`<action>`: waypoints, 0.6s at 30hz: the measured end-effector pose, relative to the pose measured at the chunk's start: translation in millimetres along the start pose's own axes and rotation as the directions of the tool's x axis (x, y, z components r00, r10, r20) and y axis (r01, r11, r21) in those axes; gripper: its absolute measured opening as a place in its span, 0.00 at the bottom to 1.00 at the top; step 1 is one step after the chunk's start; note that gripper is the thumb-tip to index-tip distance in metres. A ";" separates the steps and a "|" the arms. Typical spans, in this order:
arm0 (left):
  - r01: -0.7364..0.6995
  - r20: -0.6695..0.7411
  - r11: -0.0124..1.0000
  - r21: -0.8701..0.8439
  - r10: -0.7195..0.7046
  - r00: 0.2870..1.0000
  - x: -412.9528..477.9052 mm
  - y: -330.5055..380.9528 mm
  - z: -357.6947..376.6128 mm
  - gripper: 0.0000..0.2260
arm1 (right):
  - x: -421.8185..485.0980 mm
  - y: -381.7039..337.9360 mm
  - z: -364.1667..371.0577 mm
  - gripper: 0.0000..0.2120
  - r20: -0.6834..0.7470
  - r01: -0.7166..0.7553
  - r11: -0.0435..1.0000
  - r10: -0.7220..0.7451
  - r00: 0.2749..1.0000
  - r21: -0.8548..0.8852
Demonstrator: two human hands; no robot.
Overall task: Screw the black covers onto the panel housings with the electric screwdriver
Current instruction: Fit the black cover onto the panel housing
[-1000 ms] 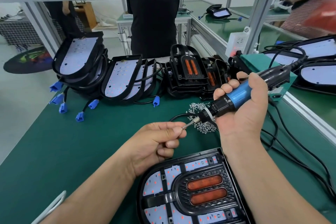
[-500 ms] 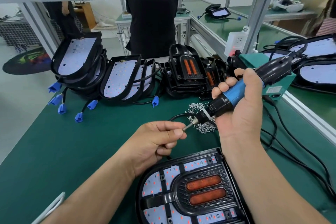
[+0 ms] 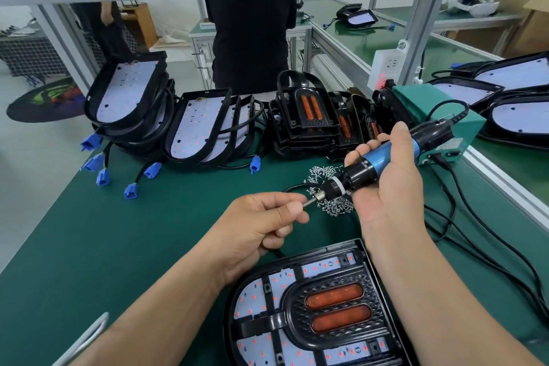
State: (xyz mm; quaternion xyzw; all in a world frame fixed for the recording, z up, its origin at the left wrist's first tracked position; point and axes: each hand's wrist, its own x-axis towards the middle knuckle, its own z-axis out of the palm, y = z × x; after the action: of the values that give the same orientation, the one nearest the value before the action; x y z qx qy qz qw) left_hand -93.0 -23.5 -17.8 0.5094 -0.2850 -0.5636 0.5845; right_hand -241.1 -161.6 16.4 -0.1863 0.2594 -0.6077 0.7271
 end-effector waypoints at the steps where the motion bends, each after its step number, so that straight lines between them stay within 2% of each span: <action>1: 0.013 0.008 1.000 0.008 -0.013 1.000 -0.8 0.4 -0.4 0.18 | 0.6 0.1 -0.8 0.15 -0.011 -0.007 1.000 0.007 1.000 0.013; 8: 0.092 0.022 0.995 -0.041 -0.091 0.996 -4.3 6.3 -2.8 0.24 | 2.1 -5.7 -1.2 0.13 -0.008 -0.027 0.994 0.028 1.000 0.111; 15: 0.113 0.076 0.986 0.122 -0.123 0.989 -14.8 12.5 -6.6 0.19 | 0.6 -18.0 -4.5 0.12 -0.001 -0.017 0.987 0.018 1.000 0.160; 18: 0.070 0.140 0.959 0.275 -0.112 0.984 -21.3 17.8 -7.7 0.22 | 1.6 -28.3 -3.2 0.12 0.010 -0.019 0.980 0.017 1.000 0.197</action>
State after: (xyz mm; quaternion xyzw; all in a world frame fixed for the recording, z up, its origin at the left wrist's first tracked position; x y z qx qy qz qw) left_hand -83.7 -3.9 1.2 0.5514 -0.3794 -0.5839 0.4594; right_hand -265.1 -168.4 30.2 -0.1134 0.1965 -0.6232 0.7484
